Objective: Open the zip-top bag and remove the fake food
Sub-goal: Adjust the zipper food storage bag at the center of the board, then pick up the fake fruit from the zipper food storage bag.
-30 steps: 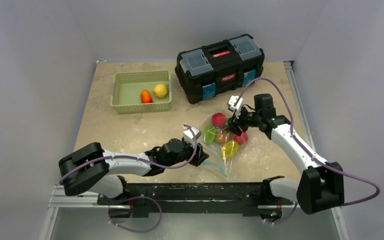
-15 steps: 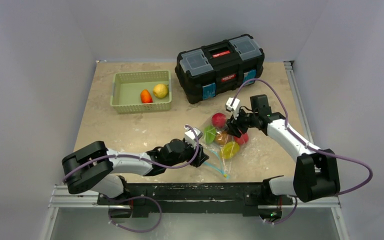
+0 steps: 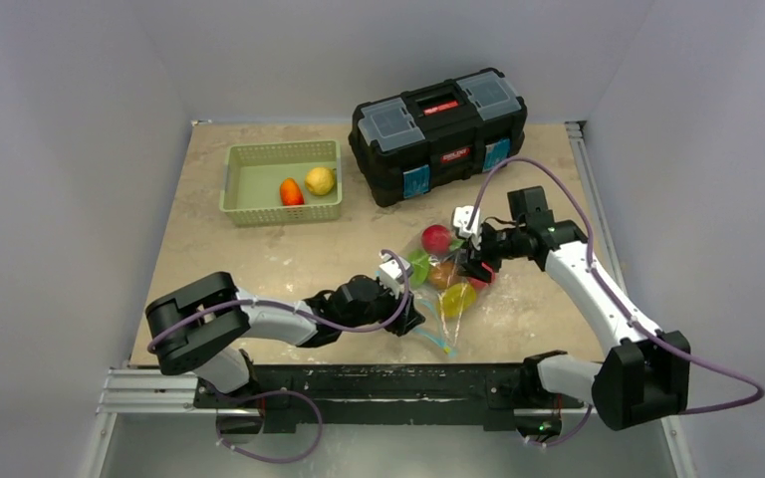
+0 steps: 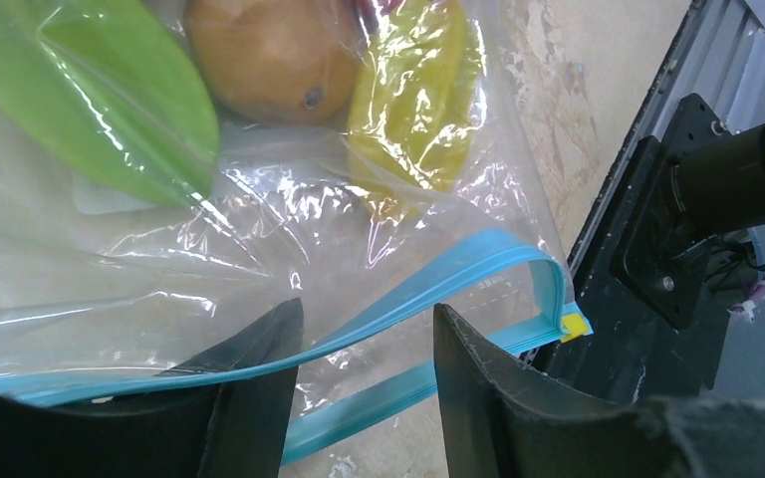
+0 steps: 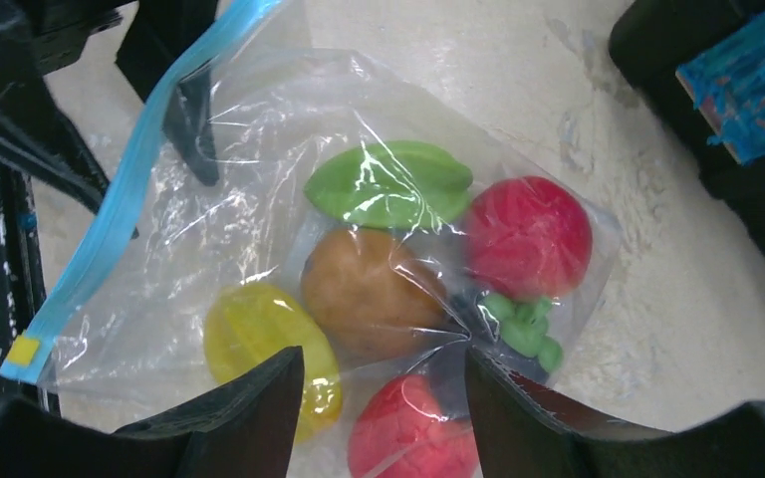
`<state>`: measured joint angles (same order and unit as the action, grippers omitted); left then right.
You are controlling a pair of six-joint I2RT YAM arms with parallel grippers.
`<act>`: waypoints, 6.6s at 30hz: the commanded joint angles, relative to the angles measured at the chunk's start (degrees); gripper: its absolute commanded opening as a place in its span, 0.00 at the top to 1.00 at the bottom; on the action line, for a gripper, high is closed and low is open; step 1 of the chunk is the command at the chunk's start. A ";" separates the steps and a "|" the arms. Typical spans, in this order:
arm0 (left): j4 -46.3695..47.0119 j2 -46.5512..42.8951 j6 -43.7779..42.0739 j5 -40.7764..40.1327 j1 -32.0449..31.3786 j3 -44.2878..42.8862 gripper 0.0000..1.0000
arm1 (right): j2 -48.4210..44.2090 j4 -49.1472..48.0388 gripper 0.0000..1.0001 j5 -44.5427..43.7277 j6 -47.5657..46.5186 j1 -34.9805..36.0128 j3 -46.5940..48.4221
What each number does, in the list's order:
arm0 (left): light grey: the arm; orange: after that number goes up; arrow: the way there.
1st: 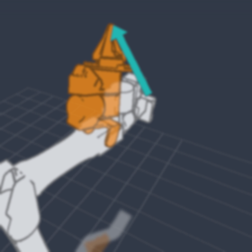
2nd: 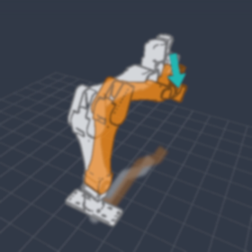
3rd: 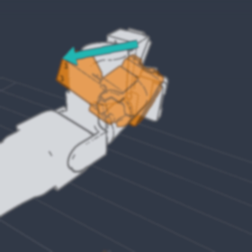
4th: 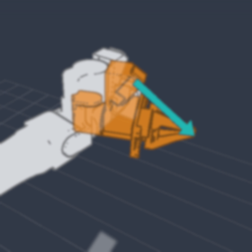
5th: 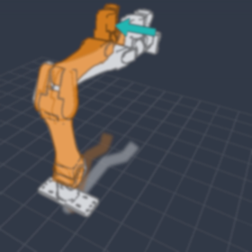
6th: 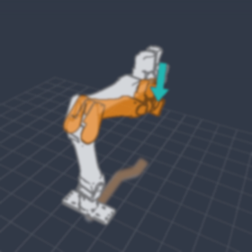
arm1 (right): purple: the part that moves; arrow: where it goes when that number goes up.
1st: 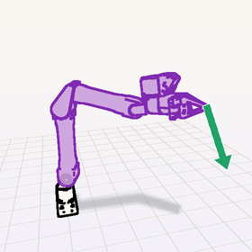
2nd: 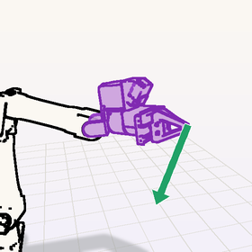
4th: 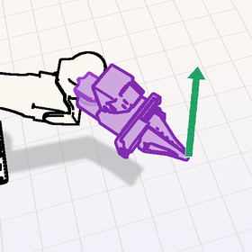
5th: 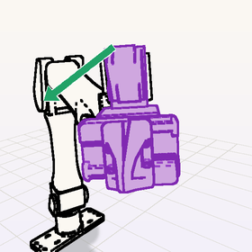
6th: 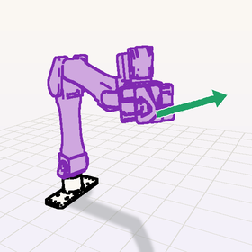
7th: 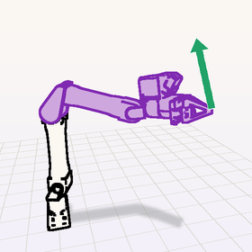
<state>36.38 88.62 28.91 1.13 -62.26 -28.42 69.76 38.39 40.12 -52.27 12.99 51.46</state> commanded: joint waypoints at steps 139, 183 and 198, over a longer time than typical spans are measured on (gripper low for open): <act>10.49 1.21 -25.60 -4.96 -2.35 5.58 0.62 | 9.13 -1.30 1.00 -1.32 -5.49 11.06 -5.17; 2.68 -3.68 -22.75 2.61 -0.76 3.06 1.00 | 9.11 -0.66 1.00 -0.96 -6.23 11.07 -5.27; -21.76 -22.26 -20.76 -0.87 -0.46 4.49 1.00 | 9.08 -0.90 1.00 -0.90 -6.09 11.05 -5.32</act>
<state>20.71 70.43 6.63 0.99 -63.33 -24.69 79.55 38.06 38.52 -58.06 23.94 45.08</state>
